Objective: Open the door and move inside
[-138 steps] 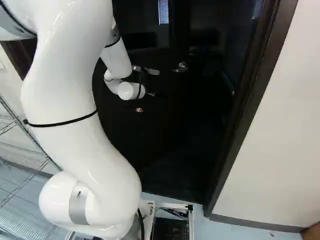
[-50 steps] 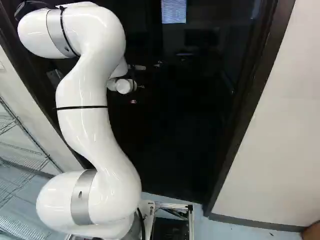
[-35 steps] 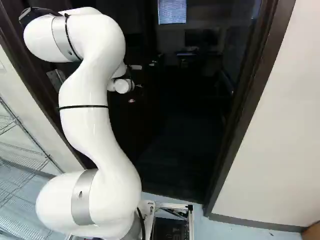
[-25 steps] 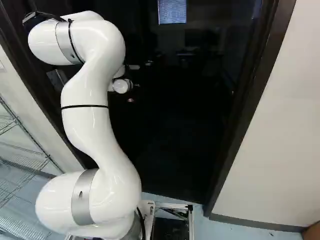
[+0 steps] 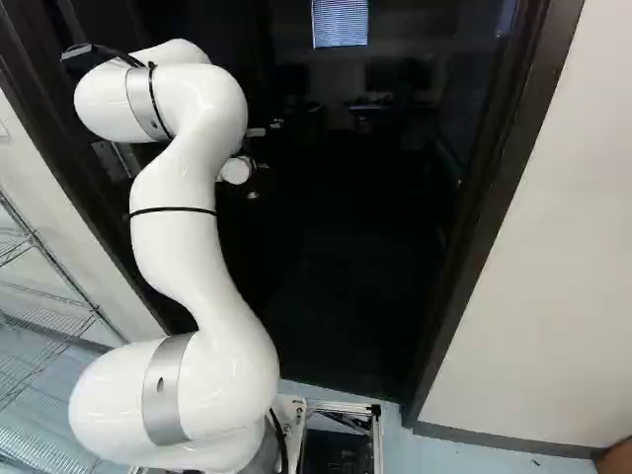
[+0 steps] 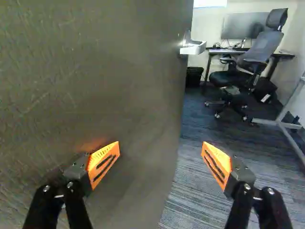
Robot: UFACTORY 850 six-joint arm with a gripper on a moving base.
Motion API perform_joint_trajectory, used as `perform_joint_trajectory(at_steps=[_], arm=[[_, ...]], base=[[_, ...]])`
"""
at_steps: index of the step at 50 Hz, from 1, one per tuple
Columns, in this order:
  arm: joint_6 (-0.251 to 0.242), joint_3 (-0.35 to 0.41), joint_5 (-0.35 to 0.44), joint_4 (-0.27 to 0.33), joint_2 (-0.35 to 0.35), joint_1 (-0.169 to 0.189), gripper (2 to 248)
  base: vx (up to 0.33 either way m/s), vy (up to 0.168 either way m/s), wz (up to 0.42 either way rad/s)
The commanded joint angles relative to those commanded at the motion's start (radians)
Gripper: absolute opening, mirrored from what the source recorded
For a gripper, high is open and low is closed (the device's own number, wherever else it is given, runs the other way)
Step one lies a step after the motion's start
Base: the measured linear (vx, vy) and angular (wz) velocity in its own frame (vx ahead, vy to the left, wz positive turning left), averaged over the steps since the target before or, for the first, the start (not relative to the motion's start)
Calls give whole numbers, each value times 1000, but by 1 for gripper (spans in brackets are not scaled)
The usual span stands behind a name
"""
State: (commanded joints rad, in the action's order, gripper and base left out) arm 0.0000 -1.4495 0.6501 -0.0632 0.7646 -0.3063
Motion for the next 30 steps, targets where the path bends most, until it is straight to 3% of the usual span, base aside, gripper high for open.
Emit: perform_joint_trajectory(at_steps=[15,30], arm=[[0,-95,0,26,68,-22,247],[0,-121,0,26,86,-34,247]], base=[[0,0,0],[0,0,0]])
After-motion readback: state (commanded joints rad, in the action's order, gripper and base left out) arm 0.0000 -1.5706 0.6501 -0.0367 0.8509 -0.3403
